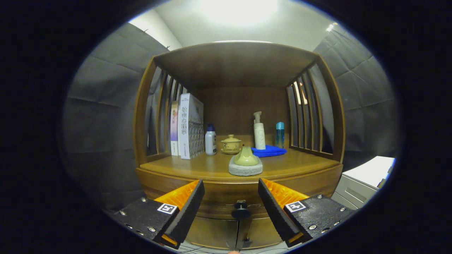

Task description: Pull open the drawer, take out the items inside it, and place them on the countertop above the cabinet.

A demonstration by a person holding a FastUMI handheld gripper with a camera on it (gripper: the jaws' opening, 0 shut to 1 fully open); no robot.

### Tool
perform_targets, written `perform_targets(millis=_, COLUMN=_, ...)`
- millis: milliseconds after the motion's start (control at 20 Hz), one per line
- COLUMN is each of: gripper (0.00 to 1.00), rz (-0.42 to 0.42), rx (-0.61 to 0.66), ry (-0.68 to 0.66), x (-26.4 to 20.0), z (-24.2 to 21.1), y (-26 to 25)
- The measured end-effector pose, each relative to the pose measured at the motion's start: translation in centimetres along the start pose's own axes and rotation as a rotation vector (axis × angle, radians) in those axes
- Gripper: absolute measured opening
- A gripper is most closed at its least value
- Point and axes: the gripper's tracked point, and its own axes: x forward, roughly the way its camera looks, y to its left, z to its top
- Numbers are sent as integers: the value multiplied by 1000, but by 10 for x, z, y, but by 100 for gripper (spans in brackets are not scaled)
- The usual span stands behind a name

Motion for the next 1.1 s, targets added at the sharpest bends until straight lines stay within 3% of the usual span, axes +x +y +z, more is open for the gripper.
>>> perform_targets(millis=500, gripper=95, rz=28, rx=79, ry=-44, x=-88, z=71, y=-30)
perform_targets(millis=1100, gripper=95, rz=20, rx=32, ry=-133, x=-174, z=80, y=-43)
